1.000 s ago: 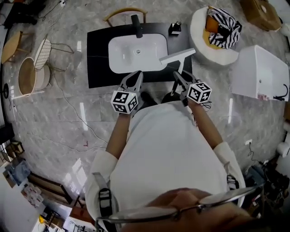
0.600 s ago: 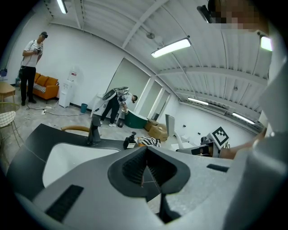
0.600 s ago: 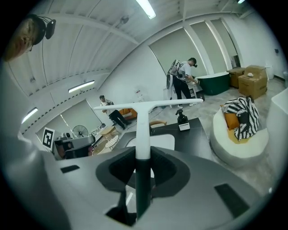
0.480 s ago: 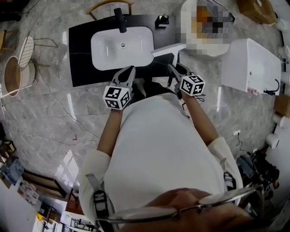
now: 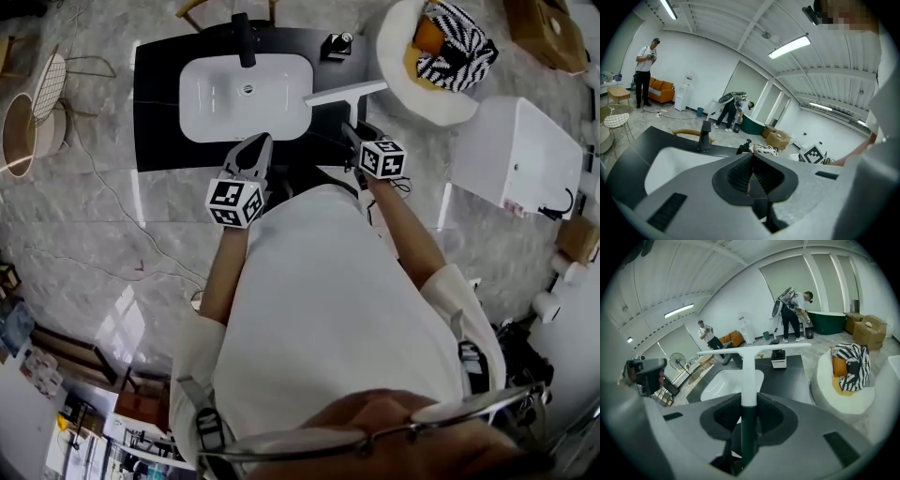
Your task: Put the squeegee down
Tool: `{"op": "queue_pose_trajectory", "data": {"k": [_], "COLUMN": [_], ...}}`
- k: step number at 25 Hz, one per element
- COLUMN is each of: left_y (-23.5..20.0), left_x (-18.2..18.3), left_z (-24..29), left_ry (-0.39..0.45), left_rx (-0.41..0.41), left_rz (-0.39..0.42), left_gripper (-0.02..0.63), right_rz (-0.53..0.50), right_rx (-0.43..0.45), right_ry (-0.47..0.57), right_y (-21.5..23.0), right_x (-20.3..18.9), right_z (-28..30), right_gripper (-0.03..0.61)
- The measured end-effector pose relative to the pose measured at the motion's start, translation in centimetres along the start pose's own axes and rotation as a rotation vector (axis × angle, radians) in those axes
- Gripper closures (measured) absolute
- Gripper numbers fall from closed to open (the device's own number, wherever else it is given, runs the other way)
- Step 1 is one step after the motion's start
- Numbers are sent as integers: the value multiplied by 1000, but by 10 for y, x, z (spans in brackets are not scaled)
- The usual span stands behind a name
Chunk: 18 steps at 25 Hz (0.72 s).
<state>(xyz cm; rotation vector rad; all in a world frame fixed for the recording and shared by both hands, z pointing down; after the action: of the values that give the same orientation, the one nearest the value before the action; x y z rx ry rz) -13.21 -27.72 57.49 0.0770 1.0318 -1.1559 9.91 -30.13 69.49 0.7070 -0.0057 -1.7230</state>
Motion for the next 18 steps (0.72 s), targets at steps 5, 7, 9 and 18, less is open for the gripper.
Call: {"op": "queue_pose_trajectory", "data": {"k": [5, 7, 9, 18], "left_y": [-3, -4, -6, -8], "left_x": [-6, -8, -8, -13], "left_z": [4, 5, 6, 13], "left_ry": [-23, -29, -34, -67], "left_rx": [45, 62, 78, 119], "left_rz": [-31, -45, -57, -93], "left_gripper": [609, 609, 609, 609], "right_rz": [40, 76, 111, 147], "right_rx": [-67, -90, -105, -169], "right_ry": [-116, -156, -178, -247], "right_y": [36, 52, 65, 89], "right_x": [-9, -14, -16, -12], "right_z": [37, 51, 66, 100], "right_gripper": [479, 479, 479, 479]}}
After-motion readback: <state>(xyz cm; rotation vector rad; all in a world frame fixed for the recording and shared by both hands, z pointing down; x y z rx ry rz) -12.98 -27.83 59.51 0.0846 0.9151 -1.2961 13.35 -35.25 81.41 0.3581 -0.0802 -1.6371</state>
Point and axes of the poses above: the fingertips, and each gripper's own axes: z forward along the fingers, y to its right, x out of its top, the point moved 2 cm from there along -z, backward along the fingers, and after that the axes turned 13 degrees about -y, right-handed, at the moved point
